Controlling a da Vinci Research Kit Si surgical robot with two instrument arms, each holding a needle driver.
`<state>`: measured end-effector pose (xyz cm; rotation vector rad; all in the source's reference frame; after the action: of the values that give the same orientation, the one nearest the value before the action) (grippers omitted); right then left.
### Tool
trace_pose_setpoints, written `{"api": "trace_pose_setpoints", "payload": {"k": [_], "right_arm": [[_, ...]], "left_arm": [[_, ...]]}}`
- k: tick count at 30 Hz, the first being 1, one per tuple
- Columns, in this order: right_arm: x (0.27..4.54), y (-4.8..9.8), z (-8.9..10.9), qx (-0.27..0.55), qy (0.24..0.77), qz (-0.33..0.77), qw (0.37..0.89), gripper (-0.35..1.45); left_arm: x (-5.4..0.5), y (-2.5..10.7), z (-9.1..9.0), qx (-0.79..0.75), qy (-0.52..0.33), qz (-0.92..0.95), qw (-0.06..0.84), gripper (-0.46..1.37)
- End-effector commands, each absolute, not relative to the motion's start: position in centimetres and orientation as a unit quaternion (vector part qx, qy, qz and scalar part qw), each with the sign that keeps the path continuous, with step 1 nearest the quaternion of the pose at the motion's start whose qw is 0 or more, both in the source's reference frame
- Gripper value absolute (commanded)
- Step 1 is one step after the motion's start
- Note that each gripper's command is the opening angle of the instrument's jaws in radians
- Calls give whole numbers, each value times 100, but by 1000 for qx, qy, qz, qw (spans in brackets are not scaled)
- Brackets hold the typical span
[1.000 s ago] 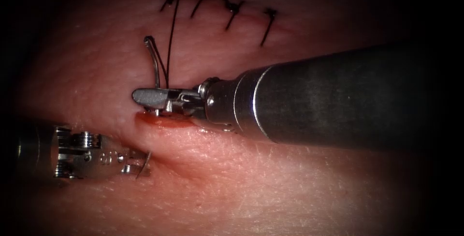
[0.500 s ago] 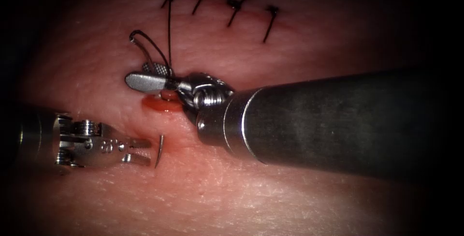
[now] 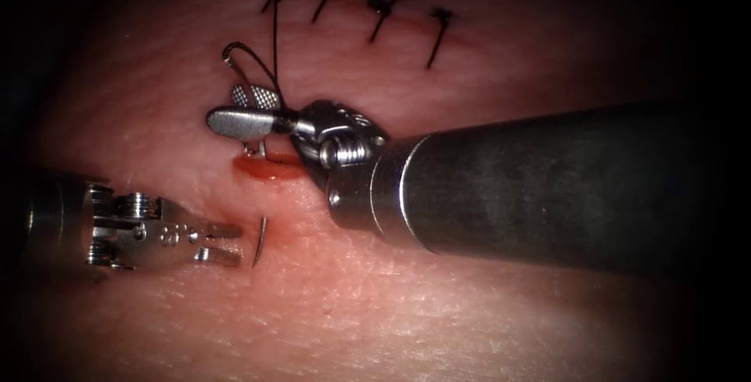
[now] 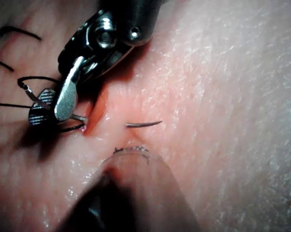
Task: Wound Closure
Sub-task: Throw the neede through the tissue below the wound.
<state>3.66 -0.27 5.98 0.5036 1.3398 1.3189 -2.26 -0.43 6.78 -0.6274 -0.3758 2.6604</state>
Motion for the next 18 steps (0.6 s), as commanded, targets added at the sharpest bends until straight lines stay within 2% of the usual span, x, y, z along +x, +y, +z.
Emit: {"api": "trace_pose_setpoints", "payload": {"k": [1,4,9,14,15,17,18], "right_arm": [[365,-27,598,214,570,557,565,103],[364,-24,598,206,568,547,580,102],[365,-22,599,226,533,522,626,83],[365,-22,601,236,524,514,637,70],[365,-21,601,233,523,516,637,53],[364,-20,601,234,521,520,636,-35],[364,-19,601,244,516,533,625,-35]], "left_arm": [[-226,-43,679,-223,-133,947,190,10],[-226,-43,679,-223,-133,947,190,7],[-226,-44,678,-223,-133,947,190,9],[-226,-43,679,-223,-134,947,190,10],[-226,-43,679,-223,-134,947,190,9],[-226,-43,679,-223,-134,947,190,8],[-226,-43,679,-223,-134,947,190,8]]}}
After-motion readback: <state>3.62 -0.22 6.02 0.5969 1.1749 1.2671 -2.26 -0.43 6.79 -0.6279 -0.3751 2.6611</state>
